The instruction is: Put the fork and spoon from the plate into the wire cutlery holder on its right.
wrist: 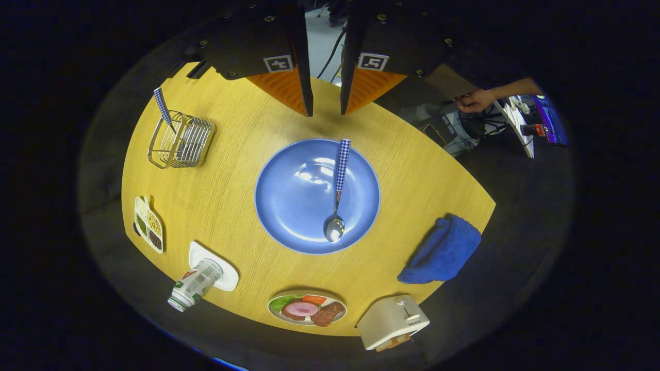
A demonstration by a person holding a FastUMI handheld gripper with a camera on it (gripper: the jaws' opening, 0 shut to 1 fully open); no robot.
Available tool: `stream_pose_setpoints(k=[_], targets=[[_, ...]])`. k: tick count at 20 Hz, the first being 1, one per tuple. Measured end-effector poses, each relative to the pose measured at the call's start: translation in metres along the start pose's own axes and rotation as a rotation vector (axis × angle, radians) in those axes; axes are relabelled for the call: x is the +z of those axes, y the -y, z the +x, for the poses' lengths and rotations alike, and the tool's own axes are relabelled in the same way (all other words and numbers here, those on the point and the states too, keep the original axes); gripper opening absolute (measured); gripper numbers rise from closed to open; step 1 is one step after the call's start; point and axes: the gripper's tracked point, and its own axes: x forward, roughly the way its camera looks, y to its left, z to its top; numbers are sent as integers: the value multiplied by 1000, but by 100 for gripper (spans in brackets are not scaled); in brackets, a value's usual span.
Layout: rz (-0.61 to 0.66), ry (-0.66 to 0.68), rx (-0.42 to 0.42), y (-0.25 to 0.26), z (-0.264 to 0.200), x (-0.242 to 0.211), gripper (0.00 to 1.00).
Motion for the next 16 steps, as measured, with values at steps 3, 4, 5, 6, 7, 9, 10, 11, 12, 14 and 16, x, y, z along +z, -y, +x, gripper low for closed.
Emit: stream_pose_setpoints(k=[3,4,5,6,7,9,10,11,12,14,16], targets=[[15,3,-2,-2,7,11,31],[16,1,-3,-3,11,14,31],[21,-1,-6,-3,14,16,31],[29,-6,-8,-3,18,18,31],[37,-12,-2,-5,23,20,31],[53,-36,17,-12,34,23,31],[59,-49,18,-13,40,24,31],[64,-50,18,-14,46,28,31],[76,-56,22,-16,50,30,31],[95,-58,43,-22,59,37,31],[105,-71,39,-22,68,41,31]])
